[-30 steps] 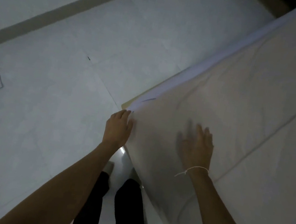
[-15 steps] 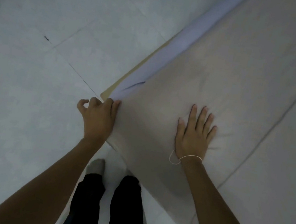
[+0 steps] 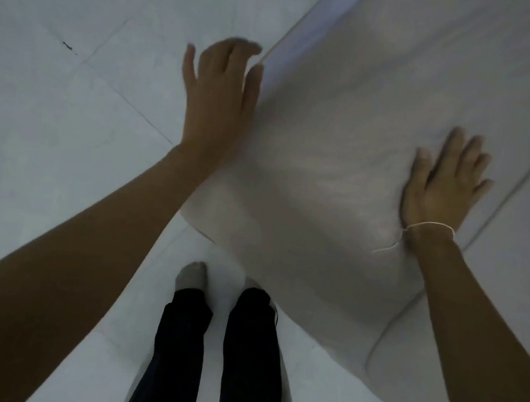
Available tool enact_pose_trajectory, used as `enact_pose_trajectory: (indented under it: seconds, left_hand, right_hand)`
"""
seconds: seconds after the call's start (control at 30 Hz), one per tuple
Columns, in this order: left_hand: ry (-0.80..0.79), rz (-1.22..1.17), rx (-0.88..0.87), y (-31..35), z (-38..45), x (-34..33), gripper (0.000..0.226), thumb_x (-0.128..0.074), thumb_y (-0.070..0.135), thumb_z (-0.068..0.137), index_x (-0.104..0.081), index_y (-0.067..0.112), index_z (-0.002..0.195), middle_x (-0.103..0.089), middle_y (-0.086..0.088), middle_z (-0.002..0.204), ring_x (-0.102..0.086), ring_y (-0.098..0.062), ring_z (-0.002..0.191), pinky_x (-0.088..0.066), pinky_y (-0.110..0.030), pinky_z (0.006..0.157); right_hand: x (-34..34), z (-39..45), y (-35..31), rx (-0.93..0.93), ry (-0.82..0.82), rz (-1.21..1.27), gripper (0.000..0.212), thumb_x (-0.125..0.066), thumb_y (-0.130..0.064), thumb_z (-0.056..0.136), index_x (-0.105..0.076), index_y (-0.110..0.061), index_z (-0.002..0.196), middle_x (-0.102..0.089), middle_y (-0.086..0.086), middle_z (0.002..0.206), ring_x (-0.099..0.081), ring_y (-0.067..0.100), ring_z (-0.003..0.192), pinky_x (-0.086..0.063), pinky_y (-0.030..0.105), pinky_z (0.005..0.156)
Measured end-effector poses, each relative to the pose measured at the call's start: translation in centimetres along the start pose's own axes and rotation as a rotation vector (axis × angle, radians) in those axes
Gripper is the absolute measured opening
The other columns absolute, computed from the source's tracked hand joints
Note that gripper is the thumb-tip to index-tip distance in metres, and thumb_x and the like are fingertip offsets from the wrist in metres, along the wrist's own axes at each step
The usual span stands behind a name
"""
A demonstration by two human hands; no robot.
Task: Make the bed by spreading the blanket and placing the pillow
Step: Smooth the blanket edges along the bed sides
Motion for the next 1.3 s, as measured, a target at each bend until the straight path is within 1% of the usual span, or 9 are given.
enact_pose_trajectory:
  seconds: [0.23, 0.4, 0.5, 0.6, 0.67, 0.73, 0.93, 1.13, 1.3]
  left_hand:
    - [-0.244, 0.094, -0.348, 5.3, 2.0, -3.1, 0.049, -0.023, 0.030, 0.101, -0.031, 0.012, 0.146, -0.022, -0.012, 0.157, -0.015, -0.027, 0.147, -0.005, -0.044, 0.120]
    - [-0.346, 0.115, -0.377, 3.8, -0.6, -4.7, 0.051, -0.029, 0.029, 0.102, -0.025, 0.007, 0.148, -0.013, -0.018, 0.158, -0.010, -0.033, 0.147, -0.003, -0.044, 0.121]
    - [-0.346, 0.129, -0.425, 3.6, -2.7, -5.3, 0.052, -0.030, 0.031, 0.101, -0.028, 0.006, 0.147, -0.018, -0.019, 0.157, -0.014, -0.035, 0.146, -0.006, -0.047, 0.120]
    - [-0.344, 0.119, -0.473, 3.0, -4.8, -5.8, 0.056, -0.033, 0.038, 0.101, -0.026, 0.008, 0.148, -0.021, -0.017, 0.156, -0.016, -0.033, 0.146, -0.009, -0.046, 0.120]
    - [-0.338, 0.138, -0.480, 2.1, -6.2, -6.0, 0.058, -0.032, 0.042, 0.101, -0.023, 0.012, 0.149, -0.020, -0.015, 0.157, -0.014, -0.031, 0.147, -0.009, -0.046, 0.121]
    - [-0.324, 0.151, -0.455, 1.2, -7.2, -6.0, 0.059, -0.031, 0.044, 0.101, -0.022, 0.014, 0.150, -0.019, -0.014, 0.158, -0.013, -0.030, 0.147, -0.008, -0.045, 0.121]
    - [-0.339, 0.166, -0.396, -0.4, -9.7, -5.5, 0.059, -0.029, 0.045, 0.100, -0.022, 0.015, 0.150, -0.019, -0.013, 0.157, -0.014, -0.031, 0.147, -0.009, -0.043, 0.120]
    - [-0.540, 0.113, -0.329, -0.6, -11.1, -3.1, 0.057, -0.040, 0.037, 0.099, -0.026, 0.010, 0.148, -0.023, -0.016, 0.156, -0.019, -0.035, 0.145, -0.020, -0.050, 0.118]
    - [-0.500, 0.085, -0.322, 1.9, -8.7, 6.0, 0.056, -0.041, 0.034, 0.099, -0.028, 0.010, 0.148, -0.026, -0.016, 0.155, -0.023, -0.034, 0.144, -0.018, -0.046, 0.117]
  right_hand:
    - [-7.5, -18.0, -14.8, 0.665, -0.096, -0.075, 0.063, -0.030, -0.053, 0.097, -0.019, -0.023, 0.151, -0.015, 0.010, 0.160, -0.008, 0.039, 0.146, -0.007, 0.055, 0.118]
    - [-7.7, -25.5, -17.1, 0.968, -0.267, 0.022, 0.054, -0.031, -0.045, 0.100, -0.030, -0.021, 0.148, -0.018, 0.010, 0.159, -0.009, 0.033, 0.148, -0.011, 0.055, 0.118]
    - [-4.2, -21.9, -13.2, 0.800, -0.162, 0.182, 0.051, -0.032, -0.037, 0.101, -0.031, -0.015, 0.147, -0.025, 0.013, 0.156, -0.018, 0.032, 0.146, -0.017, 0.056, 0.116]
    - [-1.4, -14.6, -5.8, 0.512, 0.015, 0.117, 0.058, -0.031, -0.040, 0.100, -0.012, -0.023, 0.151, -0.020, 0.010, 0.157, -0.016, 0.031, 0.146, -0.010, 0.052, 0.118]
    - [-0.7, -10.8, -1.1, 0.249, 0.039, 0.071, 0.062, -0.031, -0.045, 0.099, -0.004, -0.028, 0.152, -0.015, 0.010, 0.159, -0.012, 0.033, 0.147, -0.008, 0.054, 0.118]
    - [-1.5, -9.8, 0.6, 0.094, 0.003, 0.011, 0.061, -0.029, -0.046, 0.099, -0.012, -0.021, 0.152, -0.013, 0.014, 0.159, -0.011, 0.036, 0.147, -0.011, 0.059, 0.116]
    - [-5.4, -15.0, -6.5, 0.250, -0.116, -0.099, 0.063, -0.024, -0.051, 0.098, -0.020, -0.017, 0.151, -0.022, 0.014, 0.158, -0.017, 0.038, 0.145, -0.013, 0.053, 0.117]
    - [-4.9, -19.8, -11.3, 0.339, -0.298, -0.084, 0.068, -0.035, -0.051, 0.095, -0.018, -0.016, 0.152, -0.020, 0.012, 0.158, -0.021, 0.037, 0.144, -0.023, 0.053, 0.115]
    - [2.3, -18.5, -13.1, 0.313, -0.372, -0.087, 0.061, -0.005, -0.054, 0.094, 0.019, -0.032, 0.145, 0.012, -0.001, 0.160, 0.004, 0.029, 0.149, -0.006, 0.051, 0.120]
Point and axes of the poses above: each hand's wrist, its own z-axis towards the middle knuckle, its own x-axis out of the back of the hand, y = z × x, the point moved 8 cm from there along z, towards the middle knuckle
